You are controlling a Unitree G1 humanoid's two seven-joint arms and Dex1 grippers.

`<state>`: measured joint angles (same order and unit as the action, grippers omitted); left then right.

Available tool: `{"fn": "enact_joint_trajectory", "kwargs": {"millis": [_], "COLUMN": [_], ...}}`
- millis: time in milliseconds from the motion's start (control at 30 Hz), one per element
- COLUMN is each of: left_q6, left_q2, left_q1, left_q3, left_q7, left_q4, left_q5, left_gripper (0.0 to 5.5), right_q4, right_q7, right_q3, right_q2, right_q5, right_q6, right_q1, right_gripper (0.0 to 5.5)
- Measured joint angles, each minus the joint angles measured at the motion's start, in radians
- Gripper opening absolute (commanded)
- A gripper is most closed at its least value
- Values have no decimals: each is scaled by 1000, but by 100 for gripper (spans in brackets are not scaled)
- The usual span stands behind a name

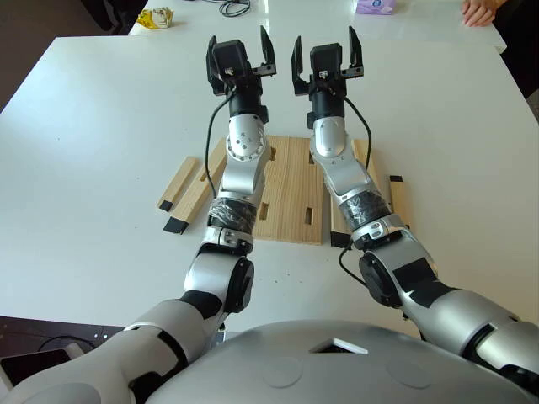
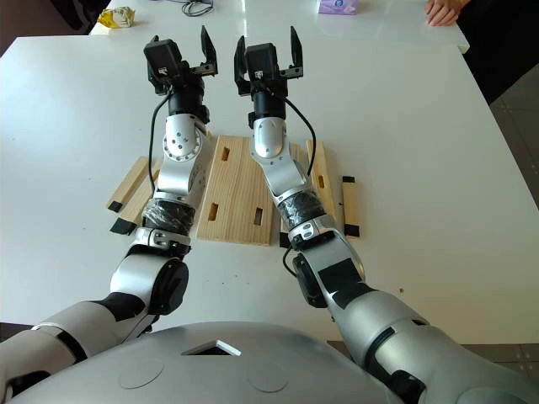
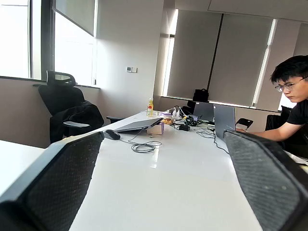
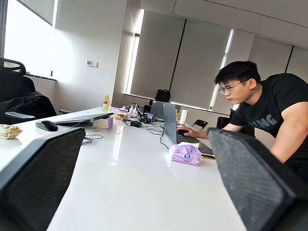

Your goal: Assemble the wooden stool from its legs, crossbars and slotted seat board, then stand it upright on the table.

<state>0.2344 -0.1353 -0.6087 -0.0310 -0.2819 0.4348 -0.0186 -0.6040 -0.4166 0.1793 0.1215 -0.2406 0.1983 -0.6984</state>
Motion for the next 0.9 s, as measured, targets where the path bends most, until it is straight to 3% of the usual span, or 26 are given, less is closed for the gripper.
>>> {"fn": "enact_joint_trajectory", "kwargs": {"millis": [900], "left_q6": [61], "left_q2": [-15], "left_q1": [37], "left_q3": [14], "left_q7": [21], "left_q4": [81], "left_q5": [2], "left_gripper": [458], "right_q4": [-16], "right_q7": [6], "right_q3": [9], "right_q2": [4], "right_q5": [0], "right_q6": [38], "right_q1": [52], "right_gripper": [467]}}
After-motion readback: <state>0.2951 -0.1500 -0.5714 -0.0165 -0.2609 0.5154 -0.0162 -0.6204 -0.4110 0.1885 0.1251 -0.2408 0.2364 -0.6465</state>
